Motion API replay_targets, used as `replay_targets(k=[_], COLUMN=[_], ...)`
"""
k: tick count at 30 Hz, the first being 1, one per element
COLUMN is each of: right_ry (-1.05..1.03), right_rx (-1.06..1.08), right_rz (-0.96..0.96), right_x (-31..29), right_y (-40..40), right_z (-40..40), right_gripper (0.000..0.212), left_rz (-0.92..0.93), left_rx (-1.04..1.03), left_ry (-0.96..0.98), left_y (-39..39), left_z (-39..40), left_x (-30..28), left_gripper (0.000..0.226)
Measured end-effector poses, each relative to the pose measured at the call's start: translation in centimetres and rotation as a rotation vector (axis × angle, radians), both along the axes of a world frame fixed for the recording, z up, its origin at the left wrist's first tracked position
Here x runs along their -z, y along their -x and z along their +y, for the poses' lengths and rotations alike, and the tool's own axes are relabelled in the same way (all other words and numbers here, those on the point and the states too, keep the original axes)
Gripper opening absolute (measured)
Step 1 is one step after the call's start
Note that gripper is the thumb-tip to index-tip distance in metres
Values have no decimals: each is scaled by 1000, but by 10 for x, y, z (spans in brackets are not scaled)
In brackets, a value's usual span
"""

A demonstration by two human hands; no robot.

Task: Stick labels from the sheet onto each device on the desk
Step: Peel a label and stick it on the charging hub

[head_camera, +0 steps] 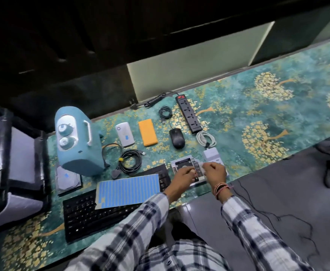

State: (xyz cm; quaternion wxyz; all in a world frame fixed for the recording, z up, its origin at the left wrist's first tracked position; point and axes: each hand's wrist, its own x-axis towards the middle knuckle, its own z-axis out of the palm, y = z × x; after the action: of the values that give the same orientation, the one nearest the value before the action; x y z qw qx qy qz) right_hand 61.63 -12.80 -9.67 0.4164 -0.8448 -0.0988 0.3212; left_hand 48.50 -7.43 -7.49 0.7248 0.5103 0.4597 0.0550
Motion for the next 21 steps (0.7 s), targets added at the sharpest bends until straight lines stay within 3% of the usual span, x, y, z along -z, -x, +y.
replay_targets(k=[4,8,11,14,17,19,21], right_ry=[93,173,202,217,232,188,42], right_rx=[47,2,-37,-51,-50,-10,75], right_rz=[-103,-80,-48,-6,12,79,305], right_x=[-4,-2,8,9,7,7,0], right_y=[-39,-63,-74,-78,-83,-89,-89], right_z=[-16,-25,-30,-27,-24,-23,-19], right_gripper=[20,18,30,15,20,19,15], left_rz=[22,75,76,84,35,-3,-30], left_rx=[58,122,69,53,-59,-128,-183], left_ry=[118,188,236,266,353,377,380], left_y=[-46,-78,-90,-94,-93,-89,-85], left_z=[-10,-20,-24,-26,-27,-26,-22], left_x=[6,19,19,25,37,42,38], left_gripper=[22,26,30,30,24,23,34])
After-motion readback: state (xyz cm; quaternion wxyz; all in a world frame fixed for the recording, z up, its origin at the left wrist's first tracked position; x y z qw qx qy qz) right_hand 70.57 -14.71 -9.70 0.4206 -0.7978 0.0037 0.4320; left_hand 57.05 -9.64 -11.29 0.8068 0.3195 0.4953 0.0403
